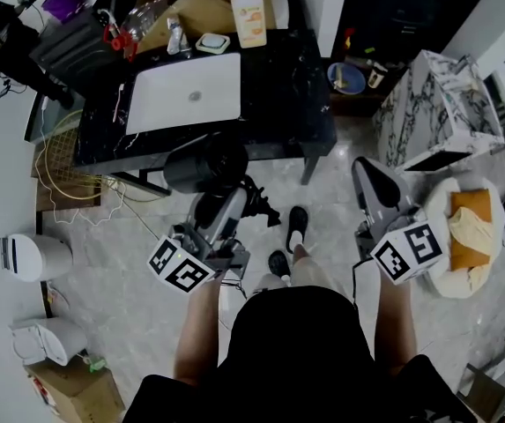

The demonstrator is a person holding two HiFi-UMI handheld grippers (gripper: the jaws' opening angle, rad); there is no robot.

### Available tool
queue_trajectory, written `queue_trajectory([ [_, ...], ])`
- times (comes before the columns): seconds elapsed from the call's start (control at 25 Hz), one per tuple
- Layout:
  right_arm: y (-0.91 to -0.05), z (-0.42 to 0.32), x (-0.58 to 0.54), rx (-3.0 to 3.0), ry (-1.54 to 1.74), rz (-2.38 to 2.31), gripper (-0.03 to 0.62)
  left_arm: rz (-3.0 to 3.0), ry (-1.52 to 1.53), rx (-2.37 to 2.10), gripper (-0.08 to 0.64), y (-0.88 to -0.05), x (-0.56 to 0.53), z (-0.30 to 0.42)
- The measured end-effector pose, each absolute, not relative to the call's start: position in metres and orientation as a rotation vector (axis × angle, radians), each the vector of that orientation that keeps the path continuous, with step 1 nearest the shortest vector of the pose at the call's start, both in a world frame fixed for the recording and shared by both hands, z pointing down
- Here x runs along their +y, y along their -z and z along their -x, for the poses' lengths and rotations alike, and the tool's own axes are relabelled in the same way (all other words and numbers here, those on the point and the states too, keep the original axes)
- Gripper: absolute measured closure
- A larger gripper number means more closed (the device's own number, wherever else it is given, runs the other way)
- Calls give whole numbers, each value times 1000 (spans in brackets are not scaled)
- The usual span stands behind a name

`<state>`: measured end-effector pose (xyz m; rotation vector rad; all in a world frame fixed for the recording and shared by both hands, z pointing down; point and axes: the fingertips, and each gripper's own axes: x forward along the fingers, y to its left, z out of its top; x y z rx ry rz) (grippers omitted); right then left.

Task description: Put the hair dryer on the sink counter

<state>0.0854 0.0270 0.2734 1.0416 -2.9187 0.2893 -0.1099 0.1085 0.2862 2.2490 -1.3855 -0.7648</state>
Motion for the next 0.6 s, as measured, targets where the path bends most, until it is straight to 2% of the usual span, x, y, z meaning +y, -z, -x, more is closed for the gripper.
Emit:
queue_trajectory([
  [0.6,-275,-43,-90,-2953,-344,-1008,583,-2243,712,-1383,351,-282,-4,142],
])
